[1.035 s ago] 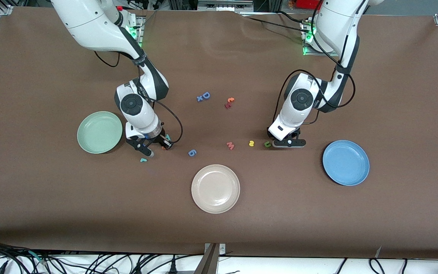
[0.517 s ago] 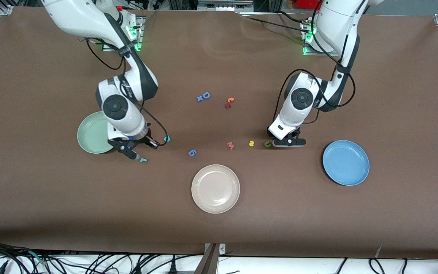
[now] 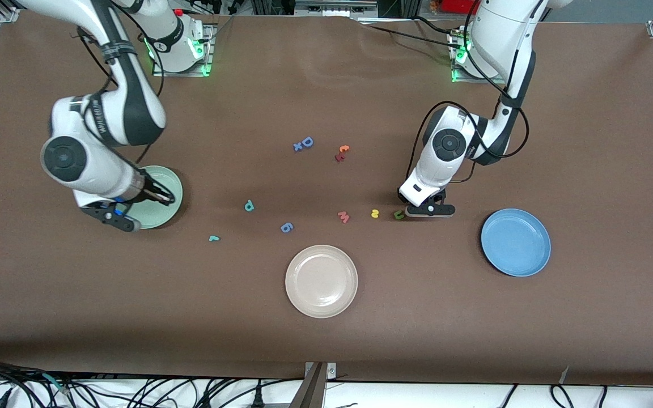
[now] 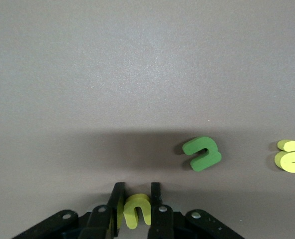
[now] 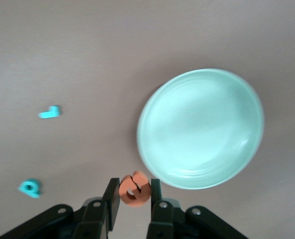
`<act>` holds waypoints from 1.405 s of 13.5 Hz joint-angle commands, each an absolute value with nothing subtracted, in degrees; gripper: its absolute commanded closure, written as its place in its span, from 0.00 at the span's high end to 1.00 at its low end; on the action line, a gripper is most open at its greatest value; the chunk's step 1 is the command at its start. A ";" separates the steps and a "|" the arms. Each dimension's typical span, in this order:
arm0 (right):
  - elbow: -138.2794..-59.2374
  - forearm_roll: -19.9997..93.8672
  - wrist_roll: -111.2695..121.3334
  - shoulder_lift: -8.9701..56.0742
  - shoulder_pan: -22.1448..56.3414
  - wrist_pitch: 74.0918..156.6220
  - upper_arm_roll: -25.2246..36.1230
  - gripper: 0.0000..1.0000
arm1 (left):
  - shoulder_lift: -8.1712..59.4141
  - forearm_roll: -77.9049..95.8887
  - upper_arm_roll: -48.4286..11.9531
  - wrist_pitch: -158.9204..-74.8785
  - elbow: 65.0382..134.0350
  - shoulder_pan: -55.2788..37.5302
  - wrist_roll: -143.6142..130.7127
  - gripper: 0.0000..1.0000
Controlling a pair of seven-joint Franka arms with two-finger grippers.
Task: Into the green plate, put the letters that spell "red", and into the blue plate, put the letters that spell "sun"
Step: 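Drop the orange e on the green plate while the left gripper lifts the u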
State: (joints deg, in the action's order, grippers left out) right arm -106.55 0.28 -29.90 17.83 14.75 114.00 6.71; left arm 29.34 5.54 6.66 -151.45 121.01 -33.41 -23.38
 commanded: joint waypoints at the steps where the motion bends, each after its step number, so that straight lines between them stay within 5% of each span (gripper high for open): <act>1: -109.07 1.49 -21.48 16.96 14.85 113.38 10.97 0.17 | 29.00 7.12 7.12 -151.35 123.66 -34.01 -22.24 0.08; 8: -115.05 3.96 -16.00 20.91 14.15 124.98 13.27 0.23 | 27.60 6.59 7.47 -145.57 119.28 -31.47 -19.51 0.05; 11: -115.14 3.96 -16.17 20.92 14.06 124.81 13.27 0.51 | 27.33 6.50 7.91 -135.03 112.78 -29.19 -14.18 0.05; 12: -115.05 3.96 -16.69 20.40 14.06 124.20 13.27 0.76 | 27.25 6.50 8.08 -132.30 110.94 -27.27 -11.71 0.05; 13: -114.96 3.96 -17.05 19.43 14.06 123.49 13.10 0.88 | 27.16 6.50 8.09 -130.19 109.61 -25.77 -8.99 0.05; 19: -108.11 3.96 -40.21 19.24 14.85 121.10 2.22 0.90 | 26.46 6.50 8.17 -126.30 107.14 -17.59 7.44 0.05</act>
State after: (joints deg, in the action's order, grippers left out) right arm -109.93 3.38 -32.68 18.29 14.65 121.00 5.84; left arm 27.05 5.54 8.35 -127.80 107.62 -19.70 1.44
